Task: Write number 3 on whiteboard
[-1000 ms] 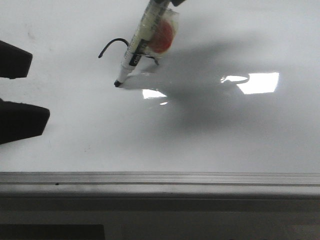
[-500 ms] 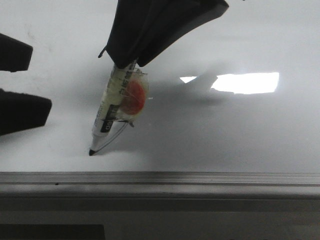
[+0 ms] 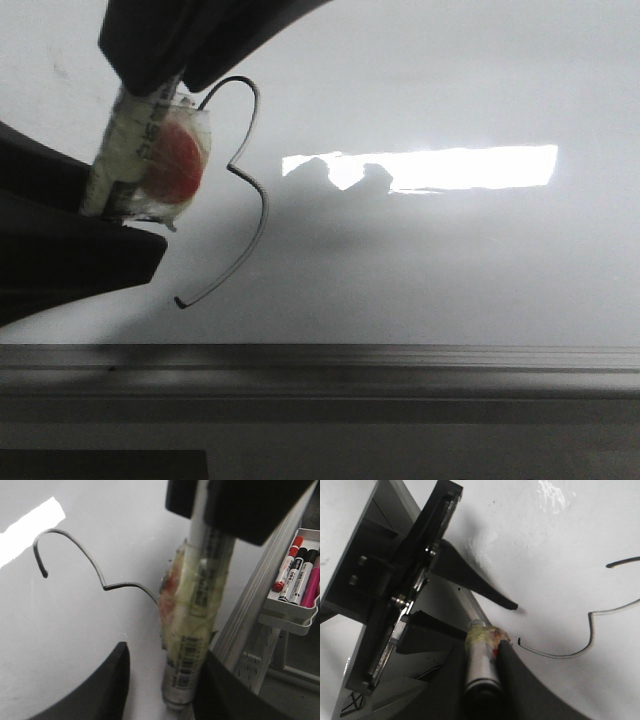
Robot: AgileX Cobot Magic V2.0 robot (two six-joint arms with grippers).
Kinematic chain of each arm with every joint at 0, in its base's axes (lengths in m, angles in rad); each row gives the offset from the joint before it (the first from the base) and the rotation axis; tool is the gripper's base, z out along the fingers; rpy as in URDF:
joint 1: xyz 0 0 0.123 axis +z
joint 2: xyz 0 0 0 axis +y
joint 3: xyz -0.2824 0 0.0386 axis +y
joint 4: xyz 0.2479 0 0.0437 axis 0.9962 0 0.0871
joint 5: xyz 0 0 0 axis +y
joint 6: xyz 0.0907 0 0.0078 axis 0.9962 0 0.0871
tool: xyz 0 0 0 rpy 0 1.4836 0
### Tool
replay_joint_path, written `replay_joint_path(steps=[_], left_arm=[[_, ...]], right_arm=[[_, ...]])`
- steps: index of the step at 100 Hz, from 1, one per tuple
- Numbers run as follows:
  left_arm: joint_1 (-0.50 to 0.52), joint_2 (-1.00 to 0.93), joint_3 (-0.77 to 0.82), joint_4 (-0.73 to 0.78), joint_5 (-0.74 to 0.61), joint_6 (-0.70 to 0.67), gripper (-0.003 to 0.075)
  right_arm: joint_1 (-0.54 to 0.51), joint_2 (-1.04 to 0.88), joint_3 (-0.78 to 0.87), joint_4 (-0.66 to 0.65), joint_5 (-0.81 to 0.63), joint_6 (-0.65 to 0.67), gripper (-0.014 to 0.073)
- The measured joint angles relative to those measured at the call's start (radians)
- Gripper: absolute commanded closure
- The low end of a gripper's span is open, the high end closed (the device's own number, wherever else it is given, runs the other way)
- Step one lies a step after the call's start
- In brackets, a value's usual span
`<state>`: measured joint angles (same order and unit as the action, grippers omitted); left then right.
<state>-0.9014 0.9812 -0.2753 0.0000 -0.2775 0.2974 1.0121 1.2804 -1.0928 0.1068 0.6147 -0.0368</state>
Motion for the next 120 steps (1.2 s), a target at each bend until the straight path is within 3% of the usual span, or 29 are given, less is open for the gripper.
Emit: replay_joint_path(steps=[7, 24, 29, 41, 46, 51, 63, 70, 96, 120], left_arm=[[0.000, 0.000, 0.000, 0.000, -0.007, 0.000, 0.0738], [0.000, 0.000, 0.000, 0.010, -0.008, 0.006, 0.0740], [0.000, 0.000, 0.000, 0.010, -0.008, 0.007, 0.0741], [0.000, 0.000, 0.000, -0.017, -0.014, -0.013, 0.0741], [0.000, 0.000, 0.000, -0.086, -0.016, -0.046, 0.0741], [0.000, 0.000, 0.000, -0.185, -0.021, -0.086, 0.0741], [0.000, 0.000, 0.000, -0.482, -0.025, -0.167, 0.0741], [0.002, 0.002, -0.004, -0.582, -0.028, -0.183, 0.0741], [0.034, 0.005, -0.039, -0.737, 0.043, -0.191, 0.0741], [0.109, 0.000, -0.070, -0.757, 0.178, -0.193, 0.0736]], right_arm=[[0.000, 0.000, 0.000, -0.002, -0.009, 0.000, 0.0658], [-0.002, 0.000, 0.000, -0.004, -0.016, 0.000, 0.0631], [-0.002, 0.000, 0.000, -0.004, -0.016, 0.000, 0.0548], [-0.006, 0.000, 0.000, -0.022, -0.016, 0.001, 0.0176], [-0.018, -0.002, 0.000, -0.033, -0.012, 0.001, 0.0078], [-0.032, -0.014, 0.000, -0.034, -0.010, 0.001, 0.0039], [-0.075, -0.059, 0.000, -0.045, -0.014, 0.001, 0.0058], [-0.092, -0.086, 0.000, -0.048, -0.021, 0.001, 0.0072], [-0.099, -0.124, 0.000, -0.048, -0.037, 0.004, 0.0074], [-0.099, -0.124, 0.000, -0.048, -0.039, 0.004, 0.0074]])
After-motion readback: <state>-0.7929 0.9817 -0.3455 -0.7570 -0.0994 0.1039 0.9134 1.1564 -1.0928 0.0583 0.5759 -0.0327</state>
